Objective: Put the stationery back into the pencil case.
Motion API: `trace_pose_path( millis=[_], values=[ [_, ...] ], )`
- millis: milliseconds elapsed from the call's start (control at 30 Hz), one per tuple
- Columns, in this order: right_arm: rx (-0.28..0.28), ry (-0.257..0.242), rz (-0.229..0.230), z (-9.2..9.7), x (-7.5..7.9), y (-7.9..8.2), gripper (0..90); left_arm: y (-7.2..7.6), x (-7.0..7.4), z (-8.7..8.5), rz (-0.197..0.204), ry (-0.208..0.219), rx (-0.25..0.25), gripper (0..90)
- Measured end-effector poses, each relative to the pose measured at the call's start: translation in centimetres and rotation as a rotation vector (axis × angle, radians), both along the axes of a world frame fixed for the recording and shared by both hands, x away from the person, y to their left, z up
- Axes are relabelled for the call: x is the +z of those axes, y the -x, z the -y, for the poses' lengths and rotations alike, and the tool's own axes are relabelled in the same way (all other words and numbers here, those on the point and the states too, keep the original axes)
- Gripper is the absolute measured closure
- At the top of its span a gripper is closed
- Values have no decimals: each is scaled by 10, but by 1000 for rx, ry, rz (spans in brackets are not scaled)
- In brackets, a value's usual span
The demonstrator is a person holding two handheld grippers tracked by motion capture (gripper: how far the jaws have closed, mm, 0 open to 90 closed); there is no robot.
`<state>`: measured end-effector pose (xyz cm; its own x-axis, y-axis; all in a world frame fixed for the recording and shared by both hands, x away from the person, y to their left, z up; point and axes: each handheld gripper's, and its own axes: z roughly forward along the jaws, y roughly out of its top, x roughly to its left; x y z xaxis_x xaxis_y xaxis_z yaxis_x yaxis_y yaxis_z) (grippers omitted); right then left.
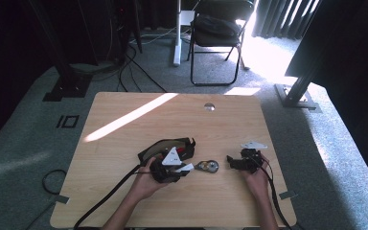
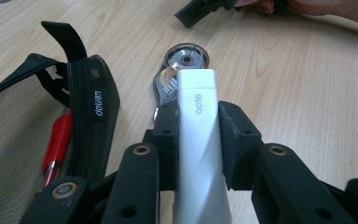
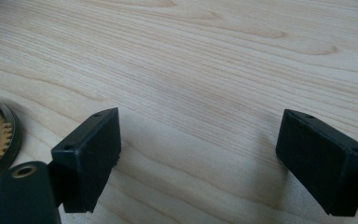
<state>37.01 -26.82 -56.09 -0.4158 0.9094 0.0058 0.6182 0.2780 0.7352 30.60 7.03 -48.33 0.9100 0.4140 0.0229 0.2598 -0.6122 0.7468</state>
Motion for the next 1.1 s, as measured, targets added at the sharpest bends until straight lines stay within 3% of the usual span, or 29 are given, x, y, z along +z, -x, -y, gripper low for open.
trace_pose_path(
  millis=[1100],
  values=[
    [0, 0, 0, 0, 0, 0, 138, -1, 15, -13, 25, 23, -8, 708]
  ],
)
